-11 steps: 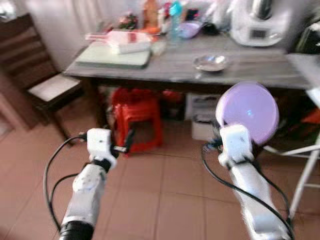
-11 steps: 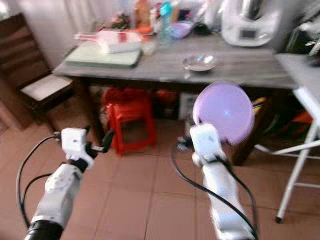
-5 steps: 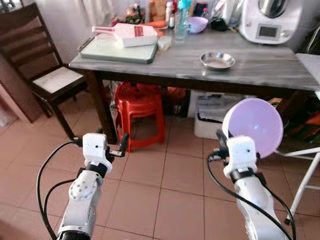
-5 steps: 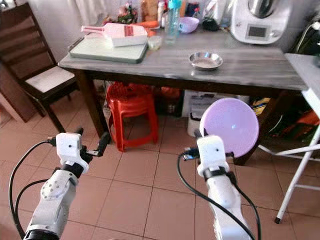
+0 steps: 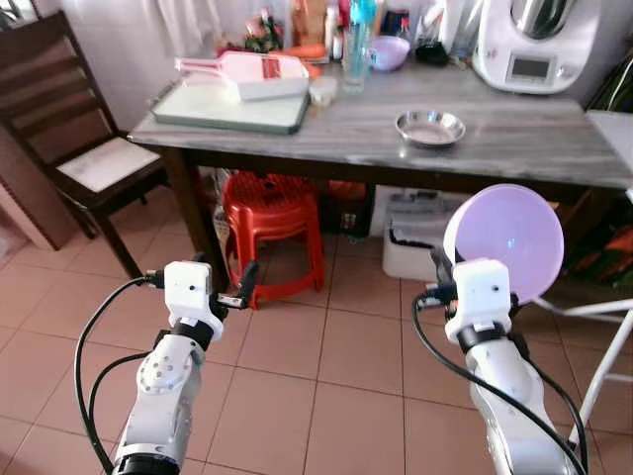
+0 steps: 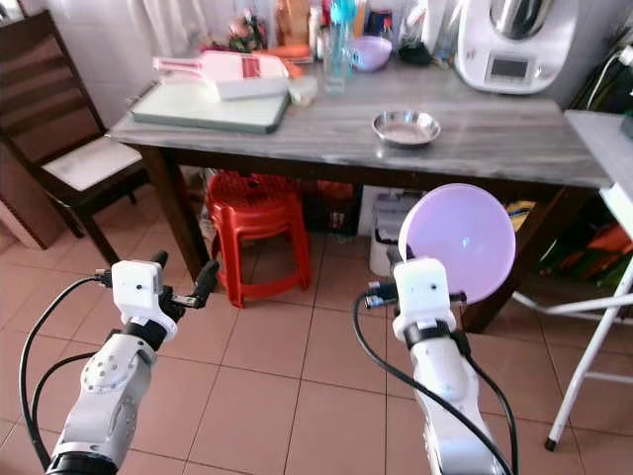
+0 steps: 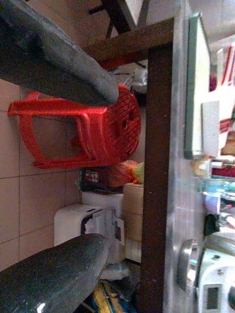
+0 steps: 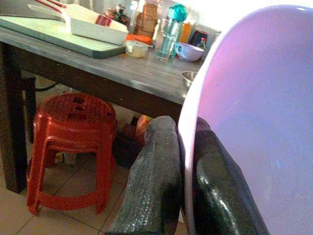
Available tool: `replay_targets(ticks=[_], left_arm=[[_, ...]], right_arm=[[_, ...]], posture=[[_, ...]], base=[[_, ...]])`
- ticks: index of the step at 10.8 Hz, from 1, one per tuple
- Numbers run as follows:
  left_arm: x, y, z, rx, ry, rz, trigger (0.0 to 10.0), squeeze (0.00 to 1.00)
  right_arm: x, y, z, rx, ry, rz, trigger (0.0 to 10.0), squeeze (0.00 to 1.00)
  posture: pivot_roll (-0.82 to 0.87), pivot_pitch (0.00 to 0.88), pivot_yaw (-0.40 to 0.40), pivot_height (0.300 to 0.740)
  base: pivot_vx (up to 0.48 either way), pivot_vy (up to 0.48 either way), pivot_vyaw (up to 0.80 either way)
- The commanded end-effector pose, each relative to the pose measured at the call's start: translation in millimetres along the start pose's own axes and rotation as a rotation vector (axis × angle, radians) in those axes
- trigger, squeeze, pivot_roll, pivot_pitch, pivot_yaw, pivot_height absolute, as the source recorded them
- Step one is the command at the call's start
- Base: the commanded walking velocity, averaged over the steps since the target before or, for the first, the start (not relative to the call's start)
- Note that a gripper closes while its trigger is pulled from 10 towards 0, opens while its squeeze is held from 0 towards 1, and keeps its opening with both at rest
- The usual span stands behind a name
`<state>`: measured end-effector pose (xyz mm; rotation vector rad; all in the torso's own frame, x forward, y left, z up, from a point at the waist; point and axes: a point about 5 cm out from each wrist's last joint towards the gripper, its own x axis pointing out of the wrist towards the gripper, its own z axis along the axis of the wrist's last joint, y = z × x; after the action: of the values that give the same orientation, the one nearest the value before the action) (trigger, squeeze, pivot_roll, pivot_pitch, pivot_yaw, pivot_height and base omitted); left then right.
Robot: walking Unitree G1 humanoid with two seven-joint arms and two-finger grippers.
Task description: Setting the table
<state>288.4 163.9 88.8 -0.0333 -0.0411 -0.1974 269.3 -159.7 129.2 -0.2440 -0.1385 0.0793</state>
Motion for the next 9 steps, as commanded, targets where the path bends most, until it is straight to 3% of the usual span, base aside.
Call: replay_targets(ticks=[1, 9], left_arm=[[3.5, -2.5, 5.4, 0.004, -0.015, -0.018, 10.0, 0.00], [9.2, -10.3, 6.3, -0.011, -0.017, -0.050, 10.0, 0.00]], right_arm=[[1.5, 0.0, 2.2, -0.004, -0.005, -0.005, 10.0, 0.00], [6.1, 1.4, 4.5, -0.007, -0.017, 0.000, 10.0, 0.00]], posture=[[0.00, 0.008, 0.013, 0.740], [-0.01, 0.004, 0.017, 0.740]], base=[[0.334, 0.000, 0.00], [0.345, 0.000, 0.00]])
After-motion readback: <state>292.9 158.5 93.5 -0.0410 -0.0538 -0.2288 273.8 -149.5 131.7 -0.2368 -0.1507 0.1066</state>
